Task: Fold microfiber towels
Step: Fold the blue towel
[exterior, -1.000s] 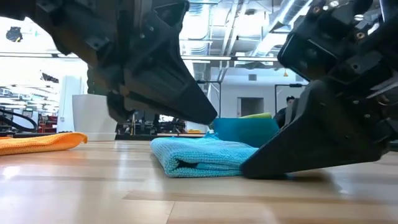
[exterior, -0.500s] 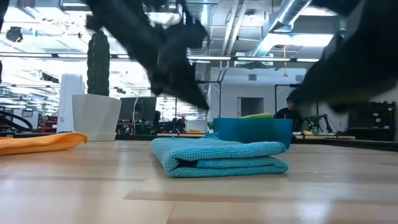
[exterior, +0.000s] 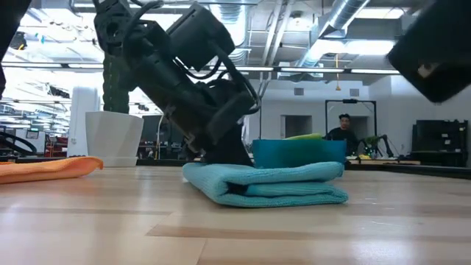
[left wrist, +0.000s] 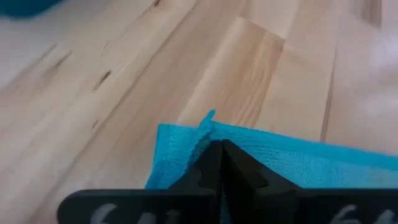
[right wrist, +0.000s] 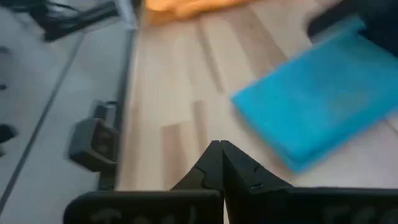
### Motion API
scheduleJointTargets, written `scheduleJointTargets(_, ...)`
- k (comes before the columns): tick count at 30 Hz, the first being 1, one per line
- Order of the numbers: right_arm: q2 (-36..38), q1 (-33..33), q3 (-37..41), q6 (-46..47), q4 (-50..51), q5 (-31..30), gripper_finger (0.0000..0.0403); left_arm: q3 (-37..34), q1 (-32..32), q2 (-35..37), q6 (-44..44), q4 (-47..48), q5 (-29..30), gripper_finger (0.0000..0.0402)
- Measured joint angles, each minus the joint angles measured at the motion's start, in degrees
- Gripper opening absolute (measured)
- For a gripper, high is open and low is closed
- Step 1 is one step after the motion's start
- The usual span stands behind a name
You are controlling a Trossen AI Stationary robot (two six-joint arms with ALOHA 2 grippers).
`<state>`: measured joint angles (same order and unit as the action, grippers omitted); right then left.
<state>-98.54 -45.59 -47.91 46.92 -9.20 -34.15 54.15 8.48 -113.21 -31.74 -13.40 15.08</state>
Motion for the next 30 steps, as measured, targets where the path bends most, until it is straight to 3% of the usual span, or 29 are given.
scheduleJointTargets(2, 0.00, 1.51, 0.01, 9.12, 4.02, 2.62, 0.0024, -0.04, 0.58, -0.04, -5.15, 0.19, 0.97, 0.0000)
scheduleJointTargets(5, 0.78, 4.86, 0.06, 22.15, 9.05, 12.94, 0.0027, -0.11, 1.99, 0.09, -16.23, 0.92, 3.22, 0.0000)
scheduleJointTargets(7, 1.64, 6.94, 0.06, 25.99, 9.79, 20.76, 0.0025, -0.11, 3.51, 0.09, -24.99, 2.09, 5.67, 0.0000)
scheduleJointTargets(9, 2.91, 7.83, 0.06, 26.57, 9.92, 24.55, 0.0021, -0.15, 5.41, 0.09, -31.53, 2.71, 8.19, 0.0000)
scheduleJointTargets(13, 6.38, 7.85, -0.01, 29.81, 15.31, 25.35, 0.0016, -0.20, 9.06, 0.05, -42.31, 3.97, 12.61, 0.0000)
scheduleJointTargets(18, 12.20, 7.41, 0.01, 37.22, 29.43, 25.05, 0.0019, 0.10, 14.12, 0.23, -61.92, 4.49, 24.56, 0.0000)
scheduleJointTargets(23, 18.87, 4.95, -0.01, 41.23, 41.72, 25.19, 0.0018, 0.82, 14.70, 2.04, -71.42, 4.14, 25.19, 0.0000)
scheduleJointTargets(27, 21.50, 4.56, -0.01, 42.92, 40.94, 24.92, 0.0030, 2.10, 15.03, 4.76, -73.39, 3.01, 25.73, 0.0000)
scheduleJointTargets(30, 21.51, 4.86, -0.01, 44.87, 39.37, 25.07, 0.0059, 2.21, 14.57, 6.59, -69.73, 3.65, 26.80, 0.0000)
